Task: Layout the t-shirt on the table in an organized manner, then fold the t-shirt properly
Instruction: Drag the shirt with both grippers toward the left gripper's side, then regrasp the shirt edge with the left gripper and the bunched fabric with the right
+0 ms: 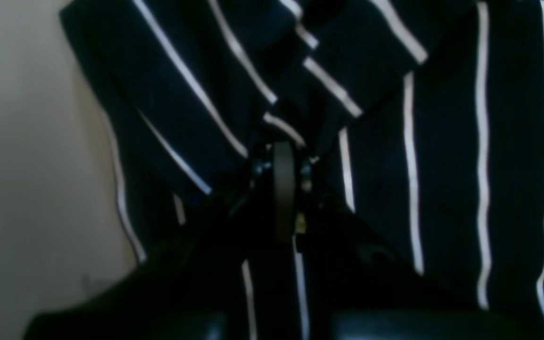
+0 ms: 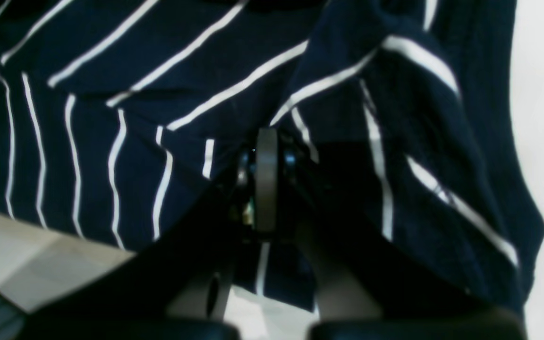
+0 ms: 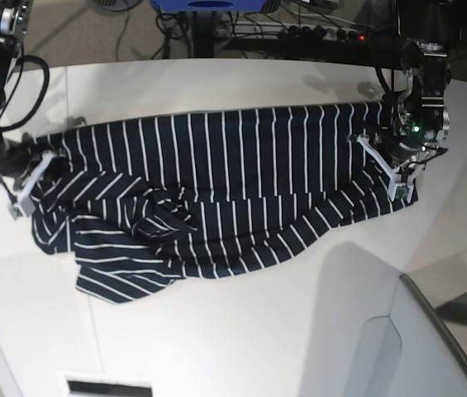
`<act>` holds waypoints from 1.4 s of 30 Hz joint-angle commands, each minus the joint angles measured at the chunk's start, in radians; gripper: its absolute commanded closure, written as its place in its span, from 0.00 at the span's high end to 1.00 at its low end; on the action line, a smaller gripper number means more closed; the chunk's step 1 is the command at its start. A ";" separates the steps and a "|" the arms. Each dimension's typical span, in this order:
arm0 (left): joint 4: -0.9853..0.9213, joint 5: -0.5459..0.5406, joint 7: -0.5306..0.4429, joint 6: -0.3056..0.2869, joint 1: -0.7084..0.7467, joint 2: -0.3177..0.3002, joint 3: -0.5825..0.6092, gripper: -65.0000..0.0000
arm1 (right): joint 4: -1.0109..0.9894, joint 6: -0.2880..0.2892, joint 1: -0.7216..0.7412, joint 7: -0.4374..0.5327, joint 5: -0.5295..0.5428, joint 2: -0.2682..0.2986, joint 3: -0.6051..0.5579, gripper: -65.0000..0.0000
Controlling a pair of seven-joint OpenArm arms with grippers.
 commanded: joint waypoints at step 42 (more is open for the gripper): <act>0.005 0.008 0.031 0.005 -0.067 -0.018 0.125 0.00 | -0.430 -0.052 0.524 0.086 -0.060 0.002 0.071 0.58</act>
